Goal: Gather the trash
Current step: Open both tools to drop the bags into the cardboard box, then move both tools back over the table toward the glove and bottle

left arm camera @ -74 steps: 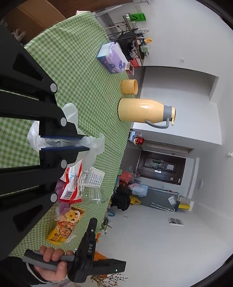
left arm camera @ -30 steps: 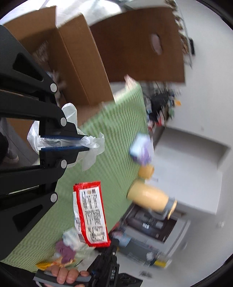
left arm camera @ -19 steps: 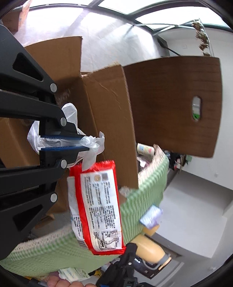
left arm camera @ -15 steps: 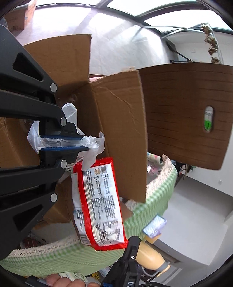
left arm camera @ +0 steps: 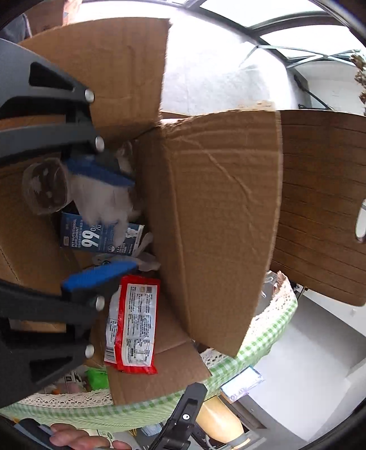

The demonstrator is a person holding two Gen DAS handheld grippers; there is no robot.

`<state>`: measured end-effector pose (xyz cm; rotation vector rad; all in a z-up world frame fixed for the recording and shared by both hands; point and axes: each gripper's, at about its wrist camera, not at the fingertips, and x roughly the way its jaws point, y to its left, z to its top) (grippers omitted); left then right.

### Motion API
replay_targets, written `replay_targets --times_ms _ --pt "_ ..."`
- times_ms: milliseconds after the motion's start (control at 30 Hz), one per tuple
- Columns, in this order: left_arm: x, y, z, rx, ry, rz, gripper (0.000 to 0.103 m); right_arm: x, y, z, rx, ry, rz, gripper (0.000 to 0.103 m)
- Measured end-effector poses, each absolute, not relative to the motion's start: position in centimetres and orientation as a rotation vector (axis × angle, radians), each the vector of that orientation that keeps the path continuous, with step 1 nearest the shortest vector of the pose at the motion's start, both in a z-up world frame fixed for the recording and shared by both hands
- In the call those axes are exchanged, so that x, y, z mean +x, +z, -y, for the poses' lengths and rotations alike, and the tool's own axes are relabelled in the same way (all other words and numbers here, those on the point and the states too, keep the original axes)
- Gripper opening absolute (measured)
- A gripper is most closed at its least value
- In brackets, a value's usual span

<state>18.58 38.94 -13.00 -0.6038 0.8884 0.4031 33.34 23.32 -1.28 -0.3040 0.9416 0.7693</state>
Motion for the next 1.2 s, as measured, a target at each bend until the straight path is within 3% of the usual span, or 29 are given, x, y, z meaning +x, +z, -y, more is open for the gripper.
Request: replay_targets --times_ms 233,400,467,667,833,1033,1200 --pt "17.7 -10.9 -38.6 -0.574 0.420 -0.863 0.066 32.5 -3.0 -24.4 -0.319 0.856 -1.103 0.056" --pt "16.6 -9.1 -37.7 -0.524 0.443 -0.845 0.069 31.5 -2.3 -23.2 -0.311 0.852 -1.108 0.057" --pt "16.2 -8.1 -37.1 -0.501 0.454 -0.831 0.070 31.3 -1.8 -22.4 -0.303 0.849 -1.102 0.061" --pt "14.7 -4.0 -35.2 -0.457 0.476 -0.748 0.073 30.7 0.7 -19.1 -0.267 0.833 -1.041 0.061" --pt "14.0 -0.3 -32.4 -0.372 0.508 -0.671 0.083 30.1 3.5 -14.2 -0.216 0.789 -0.938 0.067" --pt "14.0 3.6 -27.0 -0.317 0.446 -0.571 0.095 28.7 7.0 -3.9 -0.108 0.657 -0.781 0.072" --pt "15.9 5.6 -19.9 -0.259 0.306 -0.523 0.096 26.6 8.5 6.9 -0.026 0.492 -0.687 0.072"
